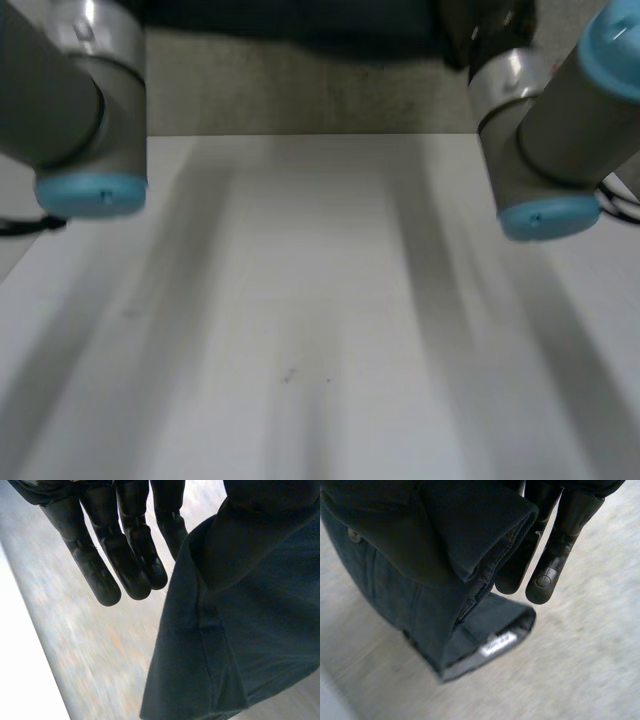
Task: Fold the shorts.
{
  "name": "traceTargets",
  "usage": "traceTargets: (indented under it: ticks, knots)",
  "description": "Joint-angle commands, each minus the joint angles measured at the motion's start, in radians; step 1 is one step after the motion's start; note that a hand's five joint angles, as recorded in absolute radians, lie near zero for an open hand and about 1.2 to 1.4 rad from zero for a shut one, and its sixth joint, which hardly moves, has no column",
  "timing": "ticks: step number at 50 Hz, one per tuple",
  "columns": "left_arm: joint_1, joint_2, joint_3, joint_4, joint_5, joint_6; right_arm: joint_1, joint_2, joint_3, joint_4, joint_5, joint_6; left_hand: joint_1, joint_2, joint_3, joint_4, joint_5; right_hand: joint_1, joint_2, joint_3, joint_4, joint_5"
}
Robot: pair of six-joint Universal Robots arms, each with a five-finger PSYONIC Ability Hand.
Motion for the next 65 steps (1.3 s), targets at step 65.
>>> traceTargets:
  ticks: [65]
  knots:
    - [-0.131, -0.741, 0.495, -0.327, 0.13, 0.407, -0.118, 0.166, 0.23, 0.547, 0.113, -0.084, 0.249, 0.198, 0.206, 0.195, 0.256, 0.48, 0.224, 0.205, 0.204, 0.245]
